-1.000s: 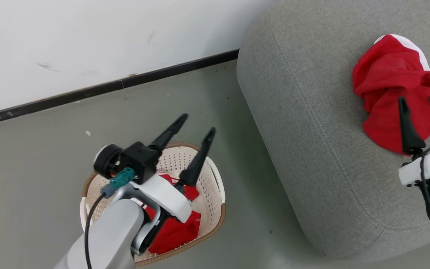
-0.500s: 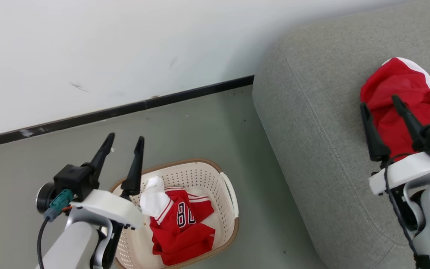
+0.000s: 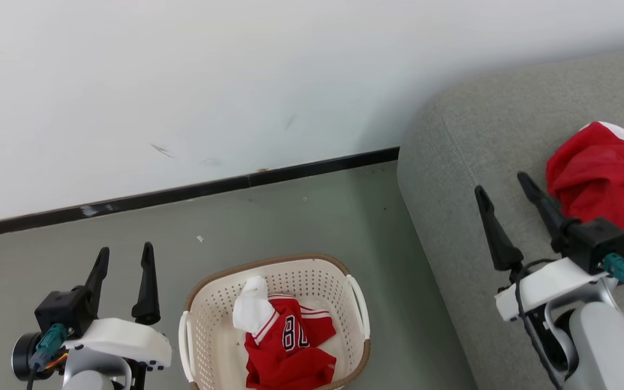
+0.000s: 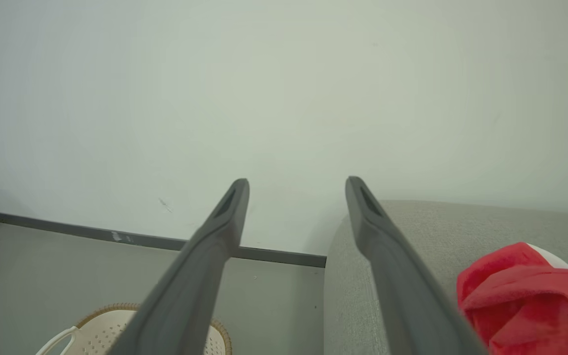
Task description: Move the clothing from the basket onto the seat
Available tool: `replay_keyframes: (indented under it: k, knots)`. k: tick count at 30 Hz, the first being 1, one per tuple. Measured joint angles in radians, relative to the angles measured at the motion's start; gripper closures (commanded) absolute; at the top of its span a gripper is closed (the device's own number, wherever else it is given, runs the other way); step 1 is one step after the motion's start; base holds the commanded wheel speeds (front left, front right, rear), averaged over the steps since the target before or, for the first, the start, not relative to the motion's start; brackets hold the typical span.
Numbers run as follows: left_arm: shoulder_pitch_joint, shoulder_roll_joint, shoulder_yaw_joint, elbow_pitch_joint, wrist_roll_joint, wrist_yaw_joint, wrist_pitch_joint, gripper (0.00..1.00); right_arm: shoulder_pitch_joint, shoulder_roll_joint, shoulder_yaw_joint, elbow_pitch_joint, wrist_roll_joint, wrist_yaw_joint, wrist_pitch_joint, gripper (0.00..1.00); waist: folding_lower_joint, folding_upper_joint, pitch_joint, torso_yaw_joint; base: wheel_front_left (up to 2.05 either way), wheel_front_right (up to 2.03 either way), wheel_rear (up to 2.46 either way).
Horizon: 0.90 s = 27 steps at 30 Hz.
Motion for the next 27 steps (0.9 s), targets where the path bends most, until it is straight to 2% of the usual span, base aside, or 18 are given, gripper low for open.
replay_keyframes:
  k: [14, 27]
  knots:
    - [0.125, -0.027, 0.072, -0.05, 0.033, 0.017, 0.0, 0.0, 0.181, 0.037, -0.053, -0.027, -0.032, 0.0, 0.0, 0.0, 0.0, 0.0, -0.088, 0.059, 0.0, 0.0, 0.0]
    - [0.191, -0.03, 0.086, -0.057, 0.083, 0.017, 0.0, 0.0, 0.302, 0.065, -0.065, -0.074, -0.047, 0.0, 0.0, 0.0, 0.0, 0.0, -0.155, 0.095, 0.0, 0.0, 0.0]
